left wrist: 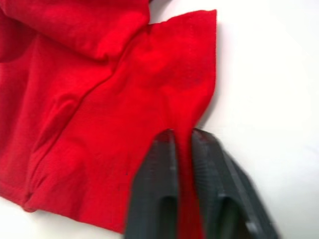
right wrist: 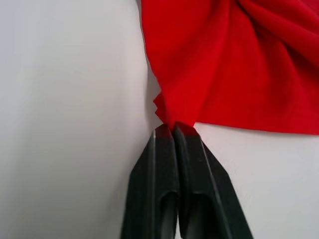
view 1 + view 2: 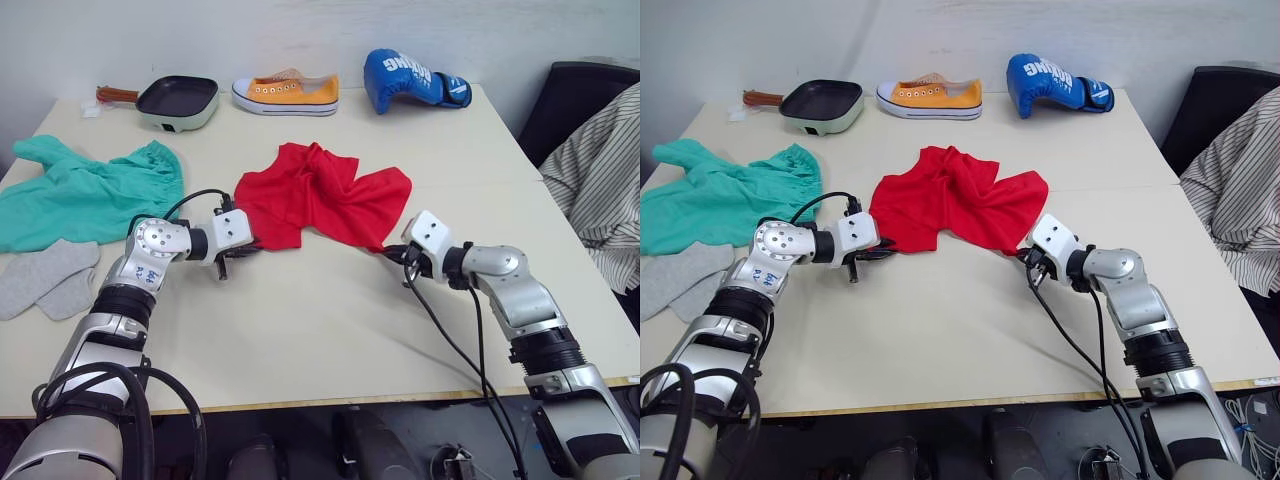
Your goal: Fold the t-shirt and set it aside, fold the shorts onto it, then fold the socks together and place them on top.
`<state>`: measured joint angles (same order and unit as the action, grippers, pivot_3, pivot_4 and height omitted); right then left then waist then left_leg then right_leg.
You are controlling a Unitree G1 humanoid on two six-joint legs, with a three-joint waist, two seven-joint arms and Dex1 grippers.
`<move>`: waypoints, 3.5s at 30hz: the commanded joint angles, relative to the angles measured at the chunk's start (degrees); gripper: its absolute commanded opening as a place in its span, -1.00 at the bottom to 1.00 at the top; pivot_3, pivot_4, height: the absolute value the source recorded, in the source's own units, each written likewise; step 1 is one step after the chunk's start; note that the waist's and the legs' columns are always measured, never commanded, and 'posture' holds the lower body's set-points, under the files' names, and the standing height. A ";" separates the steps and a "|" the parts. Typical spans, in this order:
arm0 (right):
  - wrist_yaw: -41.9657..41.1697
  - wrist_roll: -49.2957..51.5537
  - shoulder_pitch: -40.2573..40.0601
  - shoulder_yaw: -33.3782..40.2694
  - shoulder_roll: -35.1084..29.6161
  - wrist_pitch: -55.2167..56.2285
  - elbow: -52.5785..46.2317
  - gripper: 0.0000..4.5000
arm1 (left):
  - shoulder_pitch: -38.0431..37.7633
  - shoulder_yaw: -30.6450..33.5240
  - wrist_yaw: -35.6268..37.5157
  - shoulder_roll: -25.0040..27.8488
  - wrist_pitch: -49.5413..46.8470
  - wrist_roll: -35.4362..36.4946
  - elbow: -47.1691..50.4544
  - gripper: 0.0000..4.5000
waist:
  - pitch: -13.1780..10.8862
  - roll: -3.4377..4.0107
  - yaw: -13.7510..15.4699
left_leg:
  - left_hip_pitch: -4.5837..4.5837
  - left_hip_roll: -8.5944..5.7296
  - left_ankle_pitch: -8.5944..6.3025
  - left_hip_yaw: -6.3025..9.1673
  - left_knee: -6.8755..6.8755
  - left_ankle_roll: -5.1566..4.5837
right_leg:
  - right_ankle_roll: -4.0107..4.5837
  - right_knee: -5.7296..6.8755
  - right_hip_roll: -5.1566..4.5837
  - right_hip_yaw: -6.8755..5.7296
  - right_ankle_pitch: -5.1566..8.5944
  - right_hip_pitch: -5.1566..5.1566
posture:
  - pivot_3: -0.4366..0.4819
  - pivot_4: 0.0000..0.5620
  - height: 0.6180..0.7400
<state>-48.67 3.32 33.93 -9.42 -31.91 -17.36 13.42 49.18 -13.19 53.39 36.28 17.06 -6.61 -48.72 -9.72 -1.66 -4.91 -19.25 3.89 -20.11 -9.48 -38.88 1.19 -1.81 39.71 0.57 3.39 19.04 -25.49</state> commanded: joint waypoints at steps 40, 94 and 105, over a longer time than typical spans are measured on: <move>-15.09 9.44 -12.50 7.58 -24.43 26.28 -9.70 -1.00 | -25.26 16.12 12.21 16.53 -35.37 21.70 47.49 -0.98 | -0.17 -0.01 0.88 | 0.02 -0.12 -0.08 0.51 0.00 0.00 | -0.04 -0.14 0.01 -0.17 0.28 0.28 | -0.05 -0.47 1.00; 18.33 -4.47 15.50 21.38 -22.79 47.70 3.34 -1.00 | 16.86 29.96 -8.77 14.03 -25.16 27.01 17.51 -0.98 | -0.79 -0.35 1.72 | -2.01 -0.18 0.81 1.07 -0.15 0.25 | 0.52 0.25 -0.20 -1.61 -1.27 -2.24 | -0.05 -0.47 1.00; -2.28 7.30 -13.63 16.31 -23.98 38.97 -10.97 -1.00 | -24.88 28.52 14.65 25.89 -41.18 33.03 46.13 -0.98 | 0.15 -0.19 -1.41 | -0.26 -0.06 -0.73 1.27 0.64 -0.11 | 1.02 0.25 -0.20 -2.00 0.92 -1.19 | -0.05 -0.47 1.00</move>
<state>-48.88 8.79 21.54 5.80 -54.61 21.30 5.64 25.61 13.47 66.24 59.74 -24.35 26.52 -7.11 -9.57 -1.84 -6.33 -19.53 3.80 -20.85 -8.21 -38.20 1.10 -0.77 39.85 0.37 1.48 19.97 -26.68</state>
